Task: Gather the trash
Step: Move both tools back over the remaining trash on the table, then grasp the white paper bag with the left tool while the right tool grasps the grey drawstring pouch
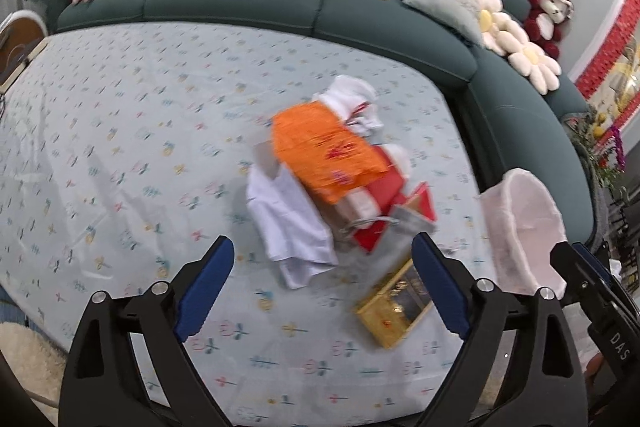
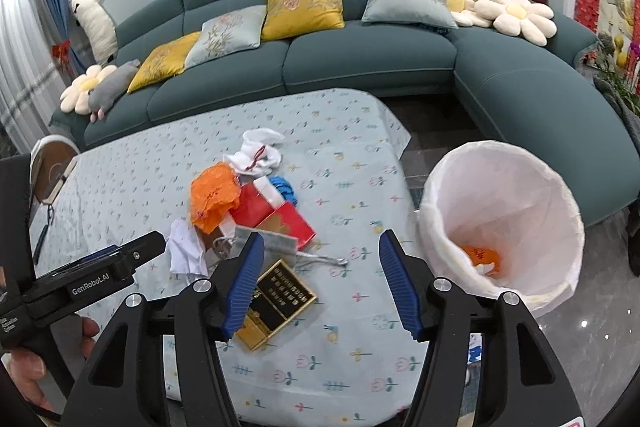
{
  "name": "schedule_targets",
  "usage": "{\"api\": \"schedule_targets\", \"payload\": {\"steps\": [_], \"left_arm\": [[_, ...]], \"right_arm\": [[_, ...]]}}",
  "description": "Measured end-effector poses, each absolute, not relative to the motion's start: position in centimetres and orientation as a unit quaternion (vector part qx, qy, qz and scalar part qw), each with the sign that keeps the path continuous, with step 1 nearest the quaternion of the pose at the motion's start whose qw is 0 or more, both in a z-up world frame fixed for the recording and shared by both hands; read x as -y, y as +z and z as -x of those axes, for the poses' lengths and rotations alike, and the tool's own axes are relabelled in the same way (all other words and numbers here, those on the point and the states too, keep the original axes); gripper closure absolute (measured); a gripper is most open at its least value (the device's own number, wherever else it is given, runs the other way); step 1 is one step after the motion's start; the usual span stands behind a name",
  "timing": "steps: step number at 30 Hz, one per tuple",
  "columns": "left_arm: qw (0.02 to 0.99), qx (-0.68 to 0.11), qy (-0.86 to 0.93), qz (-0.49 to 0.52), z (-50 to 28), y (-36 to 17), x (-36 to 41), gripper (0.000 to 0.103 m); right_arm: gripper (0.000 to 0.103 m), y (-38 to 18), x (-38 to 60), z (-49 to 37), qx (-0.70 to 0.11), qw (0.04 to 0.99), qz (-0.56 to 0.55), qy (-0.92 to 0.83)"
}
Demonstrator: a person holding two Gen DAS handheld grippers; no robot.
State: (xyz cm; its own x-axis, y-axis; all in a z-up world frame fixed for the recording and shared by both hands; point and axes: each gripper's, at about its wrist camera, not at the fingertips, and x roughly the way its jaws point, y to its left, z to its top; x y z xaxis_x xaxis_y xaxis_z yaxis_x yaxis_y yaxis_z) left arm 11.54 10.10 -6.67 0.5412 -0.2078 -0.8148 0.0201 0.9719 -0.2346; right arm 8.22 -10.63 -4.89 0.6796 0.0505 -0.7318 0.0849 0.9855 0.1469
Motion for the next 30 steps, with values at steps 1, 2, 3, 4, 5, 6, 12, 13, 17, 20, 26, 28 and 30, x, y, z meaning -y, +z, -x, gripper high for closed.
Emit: {"api": "schedule_targets", "payload": {"steps": [1,2,3,4,5,6,12,13,17,20,26,28,30], "left_arm": [[0.87,-0.478,-0.062,0.101,-11.7,-7.1,-10.5,0.016],[0.868,-0.482,-0.06,0.102,-11.8,-7.5,-10.8,0.016],[0.865,-0.488,-0.055,0.102,-12.0,-8.0,-11.2,0.016],[0.863,-0.492,-0.052,0.101,-12.1,-8.5,-11.4,0.016],[0.861,-0.495,-0.05,0.101,-12.3,-8.8,-11.6,0.016],[0.86,-0.499,-0.049,0.1,-12.4,-9.2,-11.7,0.016],[0.847,-0.52,-0.046,0.103,-14.0,-11.2,-12.1,0.016],[0.845,-0.522,-0.047,0.104,-14.3,-11.5,-12.0,0.016],[0.838,-0.532,-0.053,0.107,-15.7,-12.4,-11.4,0.02],[0.829,-0.544,-0.056,0.114,-16.6,-13.2,-11.2,0.03],[0.819,-0.556,-0.07,0.121,-17.5,-14.2,-11.0,0.055],[0.822,-0.552,-0.072,0.118,-17.4,-14.1,-11.0,0.06],[0.824,-0.549,-0.076,0.115,-17.1,-13.8,-11.0,0.062]], "right_arm": [[0.044,-5.3,10.3,-8.5,-0.405,0.911,-0.083,-0.007],[0.044,-5.5,10.0,-8.7,-0.408,0.909,-0.083,-0.005],[0.044,-5.9,9.7,-9.0,-0.412,0.908,-0.082,-0.003],[0.044,-6.2,9.4,-9.2,-0.415,0.906,-0.081,-0.002],[0.044,-6.6,9.1,-9.5,-0.419,0.904,-0.081,0.0],[0.044,-7.0,8.8,-9.8,-0.423,0.902,-0.081,0.002],[0.044,-8.8,7.6,-11.2,-0.443,0.893,-0.077,0.01],[0.044,-9.1,7.3,-11.6,-0.447,0.891,-0.074,0.011],[0.044,-10.0,6.9,-12.7,-0.457,0.886,-0.075,0.014],[0.044,-10.5,6.6,-13.4,-0.464,0.883,-0.076,0.017],[0.044,-11.5,5.9,-14.9,-0.474,0.877,-0.077,0.026],[0.044,-11.8,5.6,-15.2,-0.477,0.875,-0.078,0.03],[0.044,-12.1,5.2,-15.5,-0.479,0.873,-0.08,0.034]]}}
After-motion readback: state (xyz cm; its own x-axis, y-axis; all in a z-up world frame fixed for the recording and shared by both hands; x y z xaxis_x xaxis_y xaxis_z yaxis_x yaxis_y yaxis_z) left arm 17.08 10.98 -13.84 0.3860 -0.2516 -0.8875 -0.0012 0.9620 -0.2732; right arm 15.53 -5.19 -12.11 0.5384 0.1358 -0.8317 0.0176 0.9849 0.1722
